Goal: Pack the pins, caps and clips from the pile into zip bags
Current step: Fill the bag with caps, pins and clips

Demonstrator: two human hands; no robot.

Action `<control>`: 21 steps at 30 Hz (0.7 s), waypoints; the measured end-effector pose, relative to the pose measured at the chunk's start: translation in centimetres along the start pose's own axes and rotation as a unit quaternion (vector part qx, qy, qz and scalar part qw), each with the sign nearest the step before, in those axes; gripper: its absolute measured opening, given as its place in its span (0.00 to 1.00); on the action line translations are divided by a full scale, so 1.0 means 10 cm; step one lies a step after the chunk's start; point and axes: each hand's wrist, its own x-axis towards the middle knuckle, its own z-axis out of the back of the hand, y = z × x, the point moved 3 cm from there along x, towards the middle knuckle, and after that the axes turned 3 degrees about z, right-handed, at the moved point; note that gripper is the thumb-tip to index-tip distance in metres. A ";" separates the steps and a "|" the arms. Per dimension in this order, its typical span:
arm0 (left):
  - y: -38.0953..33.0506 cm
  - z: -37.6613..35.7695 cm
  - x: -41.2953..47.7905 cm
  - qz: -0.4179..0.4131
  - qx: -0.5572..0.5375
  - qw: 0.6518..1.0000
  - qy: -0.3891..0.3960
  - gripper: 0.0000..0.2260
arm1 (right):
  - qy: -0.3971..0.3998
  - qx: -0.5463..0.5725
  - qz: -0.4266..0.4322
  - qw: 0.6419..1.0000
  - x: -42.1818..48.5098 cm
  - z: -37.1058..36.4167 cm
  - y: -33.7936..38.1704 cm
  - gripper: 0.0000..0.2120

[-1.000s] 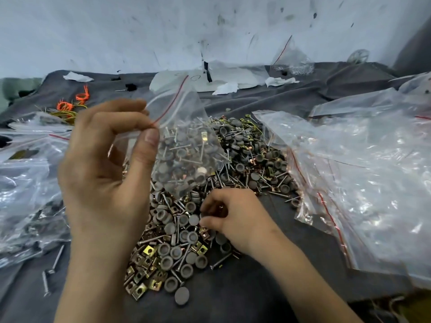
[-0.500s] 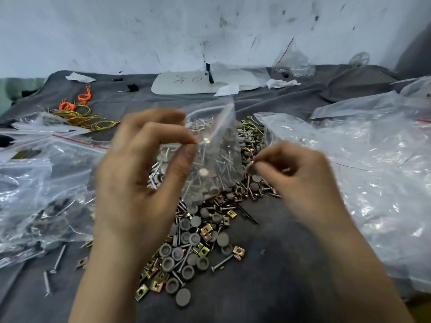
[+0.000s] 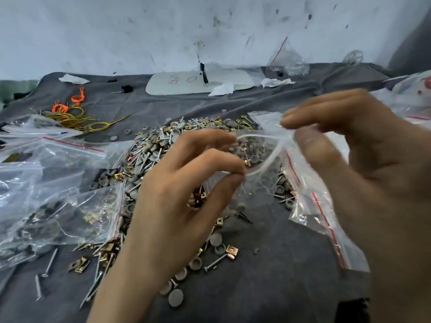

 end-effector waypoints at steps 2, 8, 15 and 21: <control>0.08 0.05 -0.01 0.007 -0.023 0.999 -0.023 0.04 | -0.048 0.010 -0.068 0.996 -0.01 0.02 -0.12 0.05; 0.46 0.30 -0.06 0.029 -0.043 0.991 -0.125 0.04 | 0.267 -0.037 -0.335 0.903 -0.29 -0.46 -0.76 0.07; 0.56 0.42 -0.07 0.045 -0.055 0.987 -0.142 0.07 | 0.377 -0.097 -0.349 0.853 -0.55 -0.96 -0.91 0.09; 0.54 0.43 -0.09 0.053 -0.056 0.987 -0.139 0.07 | 0.365 -0.129 -0.280 0.879 -0.52 -1.04 -0.80 0.10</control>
